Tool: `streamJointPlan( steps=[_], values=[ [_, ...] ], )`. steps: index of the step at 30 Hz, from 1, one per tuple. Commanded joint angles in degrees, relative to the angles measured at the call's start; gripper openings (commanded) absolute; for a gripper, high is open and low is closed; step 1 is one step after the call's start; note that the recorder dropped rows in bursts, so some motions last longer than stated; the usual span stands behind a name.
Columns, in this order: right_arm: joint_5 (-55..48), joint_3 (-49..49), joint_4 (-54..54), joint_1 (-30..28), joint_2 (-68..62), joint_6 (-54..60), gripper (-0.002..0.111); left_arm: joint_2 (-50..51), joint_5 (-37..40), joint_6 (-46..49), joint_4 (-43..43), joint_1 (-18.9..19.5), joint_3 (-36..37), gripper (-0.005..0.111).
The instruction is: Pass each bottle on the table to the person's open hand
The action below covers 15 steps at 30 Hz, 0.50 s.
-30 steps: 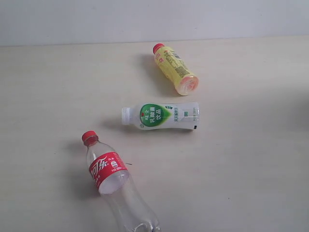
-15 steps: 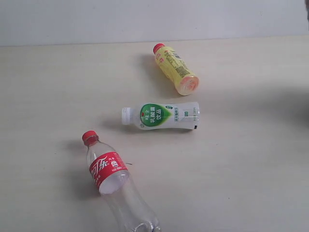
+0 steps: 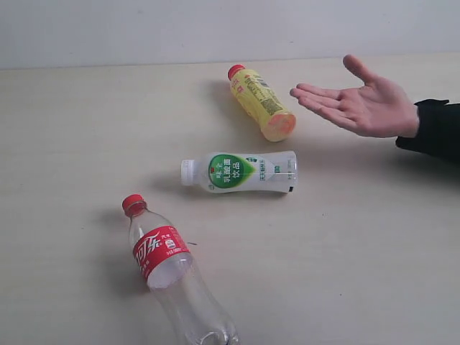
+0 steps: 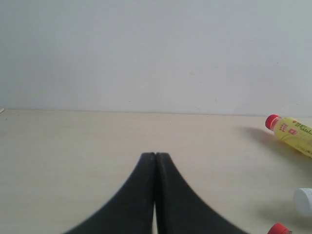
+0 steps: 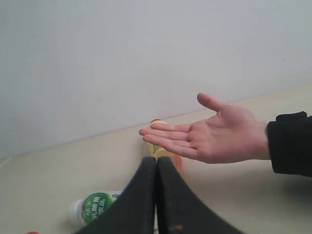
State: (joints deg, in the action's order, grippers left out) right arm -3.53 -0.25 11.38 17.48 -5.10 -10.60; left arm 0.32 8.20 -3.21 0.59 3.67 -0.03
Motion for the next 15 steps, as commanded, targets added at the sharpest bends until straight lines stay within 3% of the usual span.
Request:
streamJointPlan(
  steps=[1,15],
  values=[
    [4.15,0.25,3.64,-0.12,0.39,-0.13,0.000,-0.32,0.04,0.18,-0.59,-0.26,0.03,0.001],
    [3.85,0.25,2.54,-0.12,0.39,2.23,0.000,-0.32,0.04,0.18,-0.59,-0.26,0.03,0.001]
  ],
)
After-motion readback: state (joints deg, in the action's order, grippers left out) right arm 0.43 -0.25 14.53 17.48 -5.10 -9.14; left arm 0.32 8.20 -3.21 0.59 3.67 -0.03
